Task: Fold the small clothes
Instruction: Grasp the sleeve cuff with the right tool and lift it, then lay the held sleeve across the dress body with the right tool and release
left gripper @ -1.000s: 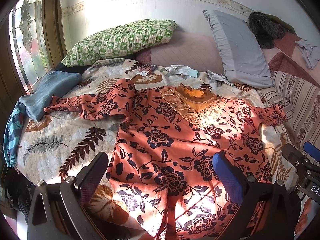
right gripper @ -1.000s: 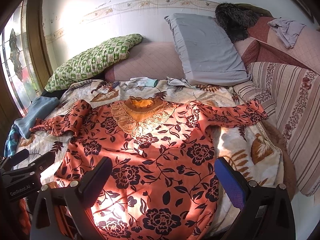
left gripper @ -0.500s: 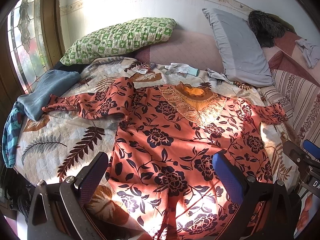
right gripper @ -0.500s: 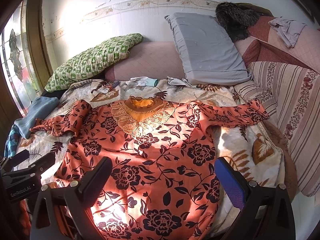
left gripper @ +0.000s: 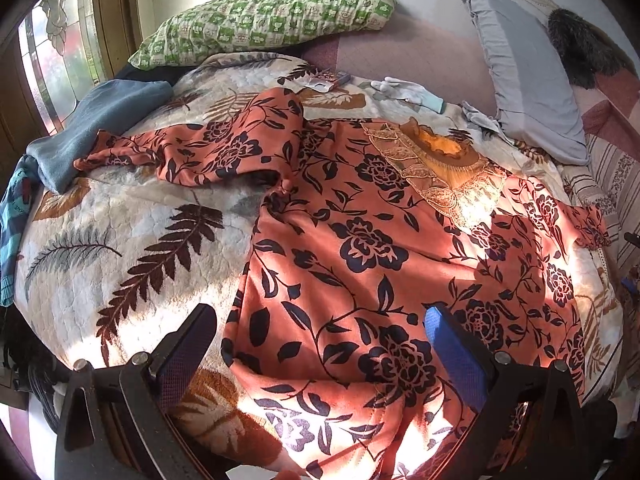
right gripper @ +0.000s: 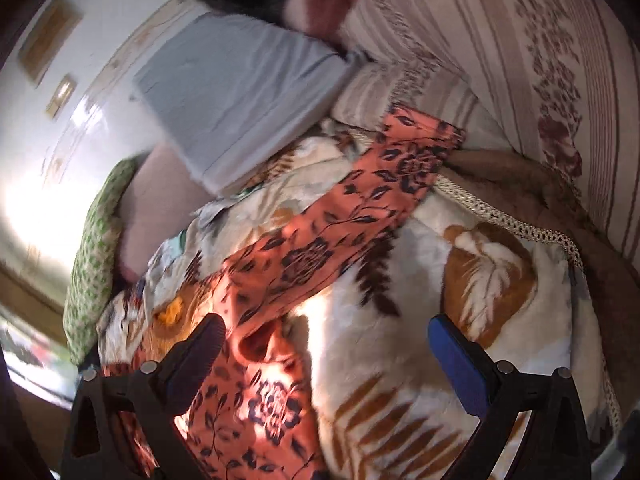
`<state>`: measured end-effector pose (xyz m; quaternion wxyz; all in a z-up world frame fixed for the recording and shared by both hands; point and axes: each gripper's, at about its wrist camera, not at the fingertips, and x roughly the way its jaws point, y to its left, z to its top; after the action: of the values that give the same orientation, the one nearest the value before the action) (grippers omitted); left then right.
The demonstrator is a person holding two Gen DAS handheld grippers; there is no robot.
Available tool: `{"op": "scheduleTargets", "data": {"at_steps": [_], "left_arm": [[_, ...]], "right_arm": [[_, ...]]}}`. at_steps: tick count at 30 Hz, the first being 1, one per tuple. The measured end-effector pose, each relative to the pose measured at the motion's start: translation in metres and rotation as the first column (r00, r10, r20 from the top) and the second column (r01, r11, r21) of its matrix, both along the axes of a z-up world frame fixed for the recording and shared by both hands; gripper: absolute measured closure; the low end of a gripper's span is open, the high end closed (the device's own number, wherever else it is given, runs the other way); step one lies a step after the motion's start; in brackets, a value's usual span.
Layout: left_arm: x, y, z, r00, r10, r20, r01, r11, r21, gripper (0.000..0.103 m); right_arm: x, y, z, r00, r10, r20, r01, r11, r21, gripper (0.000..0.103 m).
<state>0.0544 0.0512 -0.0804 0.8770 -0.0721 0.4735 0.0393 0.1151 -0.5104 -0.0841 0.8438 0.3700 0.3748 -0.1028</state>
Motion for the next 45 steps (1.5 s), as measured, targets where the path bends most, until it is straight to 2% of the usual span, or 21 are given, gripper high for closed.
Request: {"op": "scheduleTargets", "data": {"at_steps": [2, 3, 6, 8, 13, 16, 17, 20, 22, 25, 27, 30, 33, 35, 37, 38, 39, 40, 42, 43, 45], "left_arm": [[0.009, 0.000, -0.004, 1.000, 0.002, 0.000, -0.002, 1.000, 0.000, 0.000], [0.014, 0.000, -0.006, 1.000, 0.005, -0.002, -0.005, 1.000, 0.004, 0.000], [0.030, -0.001, -0.014, 1.000, 0.009, -0.008, -0.009, 1.000, 0.004, 0.000], [0.038, -0.002, -0.019, 1.000, 0.007, -0.018, -0.007, 1.000, -0.008, 0.000], [0.045, -0.006, -0.031, 0.999, -0.006, -0.043, 0.006, 1.000, 0.001, 0.000], [0.043, -0.003, -0.032, 0.999, -0.005, -0.041, 0.006, 1.000, 0.008, 0.000], [0.041, 0.000, -0.031, 0.999, 0.003, -0.034, -0.003, 1.000, 0.011, 0.000], [0.034, 0.013, -0.028, 0.999, 0.033, -0.011, -0.033, 0.999, -0.002, 0.000], [0.030, 0.023, -0.027, 0.999, 0.052, 0.002, -0.052, 0.998, -0.024, 0.000], [0.022, 0.039, -0.023, 0.996, 0.083, 0.028, -0.081, 0.994, -0.068, 0.000], [0.015, 0.048, -0.018, 0.993, 0.107, 0.049, -0.102, 0.990, -0.095, 0.000], [0.005, 0.063, -0.011, 0.988, 0.130, 0.080, -0.119, 0.985, -0.128, 0.000], [-0.003, 0.079, -0.004, 0.982, 0.156, 0.106, -0.141, 0.980, -0.139, 0.000], [-0.007, 0.091, -0.002, 0.978, 0.178, 0.112, -0.160, 0.976, -0.150, 0.000], [-0.011, 0.101, -0.003, 0.974, 0.200, 0.108, -0.183, 0.971, -0.151, 0.000], [-0.012, 0.106, -0.004, 0.972, 0.211, 0.103, -0.194, 0.969, -0.150, 0.000], [-0.013, 0.109, -0.005, 0.971, 0.218, 0.097, -0.203, 0.968, -0.147, 0.000], [-0.014, 0.112, -0.006, 0.971, 0.223, 0.088, -0.209, 0.967, -0.143, 0.000], [-0.016, 0.116, -0.007, 0.970, 0.230, 0.085, -0.217, 0.966, -0.137, 0.000], [-0.016, 0.117, -0.006, 0.969, 0.232, 0.089, -0.219, 0.967, -0.133, 0.000], [-0.011, 0.113, -0.007, 0.971, 0.225, 0.085, -0.215, 0.969, -0.122, 0.000]], "right_arm": [[0.020, -0.052, -0.019, 0.996, -0.089, -0.006, 0.089, 0.989, 0.115, 0.009], [0.029, -0.071, -0.025, 0.992, -0.126, -0.006, 0.125, 0.982, 0.139, 0.009], [0.061, -0.111, -0.034, 0.987, -0.162, 0.000, 0.160, 0.976, 0.149, 0.015], [0.084, -0.126, -0.044, 0.986, -0.164, -0.032, 0.167, 0.976, 0.141, 0.019], [0.119, -0.148, -0.074, 0.976, -0.190, -0.110, 0.204, 0.971, 0.127, 0.040], [0.135, -0.153, -0.080, 0.972, -0.189, -0.140, 0.201, 0.977, 0.072, 0.062], [0.139, -0.152, -0.079, 0.970, -0.188, -0.154, 0.197, 0.980, 0.042, 0.074], [0.148, -0.133, -0.060, 0.971, -0.173, -0.167, 0.155, 0.981, -0.119, 0.097], [0.155, -0.107, -0.030, 0.981, -0.142, -0.134, 0.106, 0.963, -0.247, 0.097], [0.160, -0.051, 0.028, 1.000, -0.026, -0.016, 0.019, 0.950, -0.311, 0.097], [0.161, 0.001, 0.069, 0.994, 0.081, 0.077, -0.052, 0.945, -0.323, 0.097], [0.158, 0.097, 0.118, 0.945, 0.260, 0.201, -0.189, 0.930, -0.314, 0.097], [0.151, 0.199, 0.138, 0.868, 0.409, 0.283, -0.337, 0.902, -0.271, 0.097], [0.151, 0.264, 0.131, 0.828, 0.476, 0.295, -0.424, 0.877, -0.227, 0.095], [0.158, 0.326, 0.104, 0.801, 0.540, 0.258, -0.510, 0.841, -0.178, 0.091], [0.159, 0.357, 0.082, 0.791, 0.570, 0.224, -0.552, 0.822, -0.142, 0.072], [0.159, 0.384, 0.056, 0.776, 0.606, 0.173, -0.597, 0.795, -0.107, 0.027], [0.163, 0.410, 0.027, 0.748, 0.657, 0.098, -0.652, 0.754, -0.078, 0.011], [0.149, 0.444, -0.033, 0.705, 0.707, -0.054, -0.709, 0.704, -0.038, 0.011], [0.142, 0.445, -0.054, 0.697, 0.712, -0.084, -0.715, 0.699, 0.000, 0.011], [0.119, 0.429, -0.077, 0.708, 0.704, -0.060, -0.698, 0.710, 0.089, 0.011]]}}
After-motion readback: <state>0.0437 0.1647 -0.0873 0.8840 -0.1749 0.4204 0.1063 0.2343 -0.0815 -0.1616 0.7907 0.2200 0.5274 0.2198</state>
